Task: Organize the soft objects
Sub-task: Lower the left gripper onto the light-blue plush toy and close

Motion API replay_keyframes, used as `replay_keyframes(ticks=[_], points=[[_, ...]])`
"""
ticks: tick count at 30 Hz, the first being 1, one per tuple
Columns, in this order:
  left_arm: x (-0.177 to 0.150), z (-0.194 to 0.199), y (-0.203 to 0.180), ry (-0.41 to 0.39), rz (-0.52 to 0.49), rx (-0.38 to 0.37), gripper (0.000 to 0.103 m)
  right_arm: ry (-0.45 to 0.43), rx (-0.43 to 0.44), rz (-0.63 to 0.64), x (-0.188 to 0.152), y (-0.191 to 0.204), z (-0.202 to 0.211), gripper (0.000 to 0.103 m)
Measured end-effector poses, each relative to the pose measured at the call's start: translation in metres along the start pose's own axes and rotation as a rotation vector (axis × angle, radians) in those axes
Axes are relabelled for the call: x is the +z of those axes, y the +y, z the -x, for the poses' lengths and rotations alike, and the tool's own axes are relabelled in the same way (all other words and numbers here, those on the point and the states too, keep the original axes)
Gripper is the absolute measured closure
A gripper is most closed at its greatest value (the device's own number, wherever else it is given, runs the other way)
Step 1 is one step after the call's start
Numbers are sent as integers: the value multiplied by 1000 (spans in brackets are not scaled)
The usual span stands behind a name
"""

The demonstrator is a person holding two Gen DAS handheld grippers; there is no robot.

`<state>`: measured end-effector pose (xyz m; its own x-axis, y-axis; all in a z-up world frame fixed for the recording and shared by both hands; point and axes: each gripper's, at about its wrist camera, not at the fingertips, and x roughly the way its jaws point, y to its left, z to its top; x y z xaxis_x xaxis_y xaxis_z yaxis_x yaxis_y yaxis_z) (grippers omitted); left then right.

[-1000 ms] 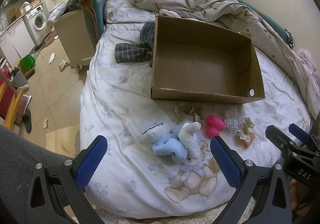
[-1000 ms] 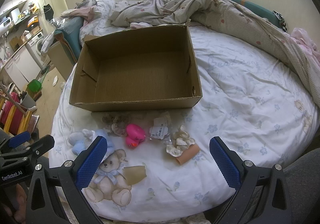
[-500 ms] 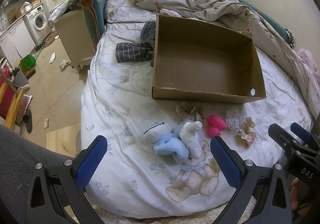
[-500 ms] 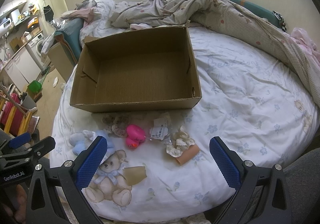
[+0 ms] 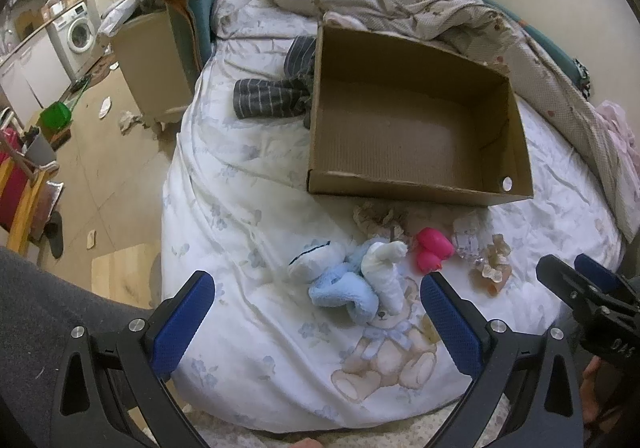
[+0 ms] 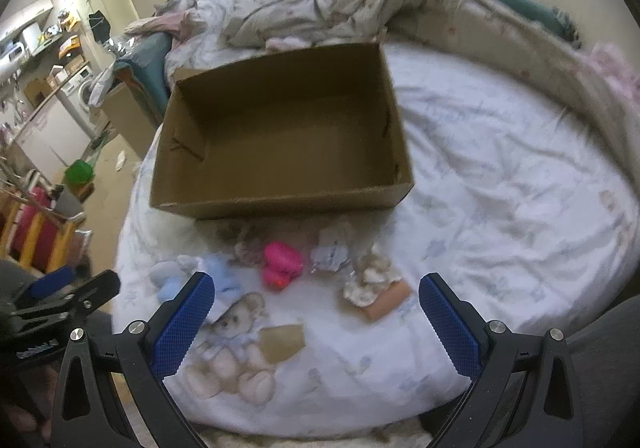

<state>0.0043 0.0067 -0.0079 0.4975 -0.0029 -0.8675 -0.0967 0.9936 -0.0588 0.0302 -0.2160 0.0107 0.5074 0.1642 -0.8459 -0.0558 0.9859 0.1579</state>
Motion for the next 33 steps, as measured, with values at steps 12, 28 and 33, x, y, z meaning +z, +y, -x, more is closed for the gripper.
replay_keyframes(ticks=[12, 28, 33], points=[[29, -40, 45, 227, 183, 14, 0, 357, 152, -13, 8, 0, -66, 12], [7, -127, 18, 495, 244, -133, 34, 530, 112, 118, -29, 28, -131, 58], [4, -138, 13, 537, 262, -180, 85, 523, 109, 125, -31, 31, -134, 70]])
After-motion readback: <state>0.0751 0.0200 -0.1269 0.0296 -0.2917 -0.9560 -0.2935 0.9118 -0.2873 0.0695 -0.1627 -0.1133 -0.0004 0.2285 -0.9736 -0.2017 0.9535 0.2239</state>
